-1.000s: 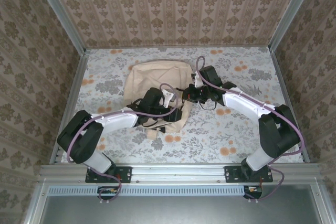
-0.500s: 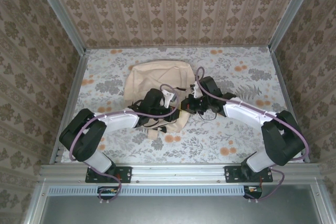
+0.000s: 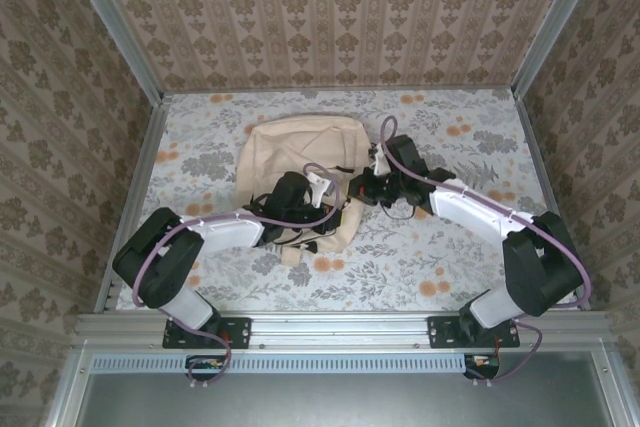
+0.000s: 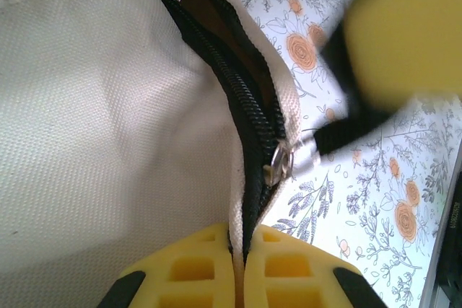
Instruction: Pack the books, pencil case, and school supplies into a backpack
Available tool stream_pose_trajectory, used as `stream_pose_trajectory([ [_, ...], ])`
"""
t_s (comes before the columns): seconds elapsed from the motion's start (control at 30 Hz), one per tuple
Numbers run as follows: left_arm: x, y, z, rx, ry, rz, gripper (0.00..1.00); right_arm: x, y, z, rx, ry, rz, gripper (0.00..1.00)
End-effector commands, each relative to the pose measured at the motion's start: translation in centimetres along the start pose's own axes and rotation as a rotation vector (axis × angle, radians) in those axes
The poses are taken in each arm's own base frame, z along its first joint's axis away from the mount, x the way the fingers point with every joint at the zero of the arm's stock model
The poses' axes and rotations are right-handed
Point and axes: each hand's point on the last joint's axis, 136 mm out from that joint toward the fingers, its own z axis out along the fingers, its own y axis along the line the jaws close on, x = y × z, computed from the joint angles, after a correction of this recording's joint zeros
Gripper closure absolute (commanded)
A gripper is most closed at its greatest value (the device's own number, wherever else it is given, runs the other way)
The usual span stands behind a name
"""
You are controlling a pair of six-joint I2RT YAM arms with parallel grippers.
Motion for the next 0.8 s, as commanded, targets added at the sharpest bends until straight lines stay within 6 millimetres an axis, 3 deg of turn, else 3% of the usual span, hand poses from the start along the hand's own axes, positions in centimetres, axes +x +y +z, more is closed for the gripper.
stream_pose_trajectory([
  [0.0, 0.8, -0.4, -0.4, 0.004, 0.017, 0.008, 1.00, -4.3, -0.1, -0.6, 0.048, -0.101, -0.043, 1.00],
  [0.1, 1.9, -0.4, -0.3, 0.005, 0.052, 0.014, 1.00, -6.3, -0.9, 0.1, 0.098, -0.128, -0.055, 1.00],
  [0.4, 3.6, -0.7, -0.7, 0.021, 0.113, 0.039, 1.00, -9.2, -2.7, 0.7, 0.201, -0.169, -0.097, 1.00],
  [0.57, 4.2, -0.9, -1.1, 0.031, 0.134, 0.048, 1.00, -9.0, -2.1, 0.7, 0.175, -0.158, -0.125, 1.00],
  [0.77, 4.7, -1.0, -1.2, 0.040, 0.154, 0.057, 1.00, -9.8, -3.8, 0.6, 0.242, -0.184, -0.117, 1.00],
])
